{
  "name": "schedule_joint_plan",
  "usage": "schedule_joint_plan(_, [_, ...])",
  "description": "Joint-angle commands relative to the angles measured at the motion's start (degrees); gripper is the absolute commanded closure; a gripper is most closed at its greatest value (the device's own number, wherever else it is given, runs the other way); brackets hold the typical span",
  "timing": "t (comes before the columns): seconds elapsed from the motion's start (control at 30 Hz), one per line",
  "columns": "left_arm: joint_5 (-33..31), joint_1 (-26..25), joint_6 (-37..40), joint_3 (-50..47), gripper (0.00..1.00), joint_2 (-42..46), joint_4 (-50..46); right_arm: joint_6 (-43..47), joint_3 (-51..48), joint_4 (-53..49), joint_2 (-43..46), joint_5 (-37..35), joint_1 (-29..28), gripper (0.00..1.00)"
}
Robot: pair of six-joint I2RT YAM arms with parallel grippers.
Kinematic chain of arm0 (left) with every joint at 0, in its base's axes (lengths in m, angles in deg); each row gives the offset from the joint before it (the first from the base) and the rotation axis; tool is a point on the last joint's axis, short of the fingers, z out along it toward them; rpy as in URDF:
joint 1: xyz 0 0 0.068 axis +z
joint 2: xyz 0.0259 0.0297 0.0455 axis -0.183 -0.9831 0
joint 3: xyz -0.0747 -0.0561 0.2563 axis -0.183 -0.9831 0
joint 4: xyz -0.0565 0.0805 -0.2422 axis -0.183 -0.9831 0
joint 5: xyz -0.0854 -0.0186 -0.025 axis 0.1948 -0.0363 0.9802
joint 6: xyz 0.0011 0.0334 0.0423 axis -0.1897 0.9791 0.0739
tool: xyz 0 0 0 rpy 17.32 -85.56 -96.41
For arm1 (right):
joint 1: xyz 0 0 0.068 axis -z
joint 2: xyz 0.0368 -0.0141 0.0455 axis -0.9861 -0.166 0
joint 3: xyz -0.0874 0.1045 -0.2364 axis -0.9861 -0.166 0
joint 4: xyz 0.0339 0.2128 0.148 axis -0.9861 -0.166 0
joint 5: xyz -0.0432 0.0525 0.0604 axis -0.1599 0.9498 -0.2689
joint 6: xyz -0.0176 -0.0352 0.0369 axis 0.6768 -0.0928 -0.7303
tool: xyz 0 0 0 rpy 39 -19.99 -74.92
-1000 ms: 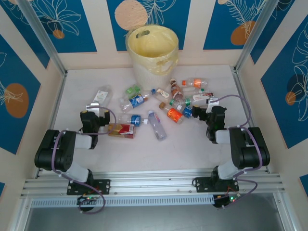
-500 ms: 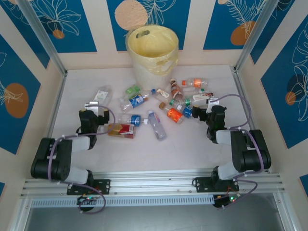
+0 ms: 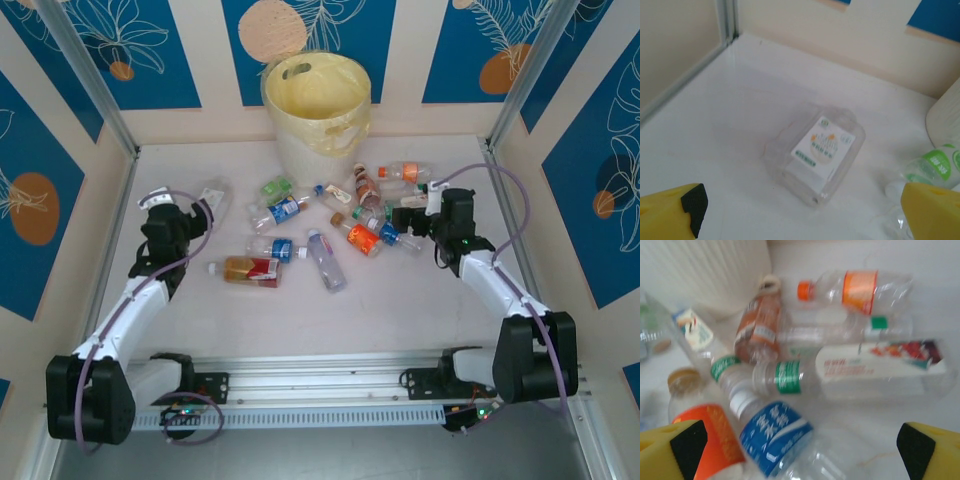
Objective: Put the plastic bottles in the bin
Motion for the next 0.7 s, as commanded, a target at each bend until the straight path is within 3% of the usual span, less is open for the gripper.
schedule_joint_plan(0.0, [0.78, 0.23, -7.93, 0.89, 0.0, 0.81, -8.97, 4.48, 4.27, -19.01, -3.37, -2.3, -3.15, 0.01])
schedule_joint_plan(0.13, [2.71, 0.72, -8.28, 1.38, 0.0, 0.56, -8.41, 8.11, 7.21, -23.89, -8.49, -3.21, -3.72, 0.04])
schedule_joint_plan(0.53, [4.44, 1.65, -7.56, -0.46, 0.0, 1.36, -5.9, 24.7, 14.94, -26.67, -19.23, -1.0, -2.57, 0.05])
schedule_joint_plan(0.67, [3.96, 2.09, -8.18, -1.18, 0.0, 1.83, -6.17, 28.52, 18.32, -26.43, -23.04, -3.49, -1.93, 0.05])
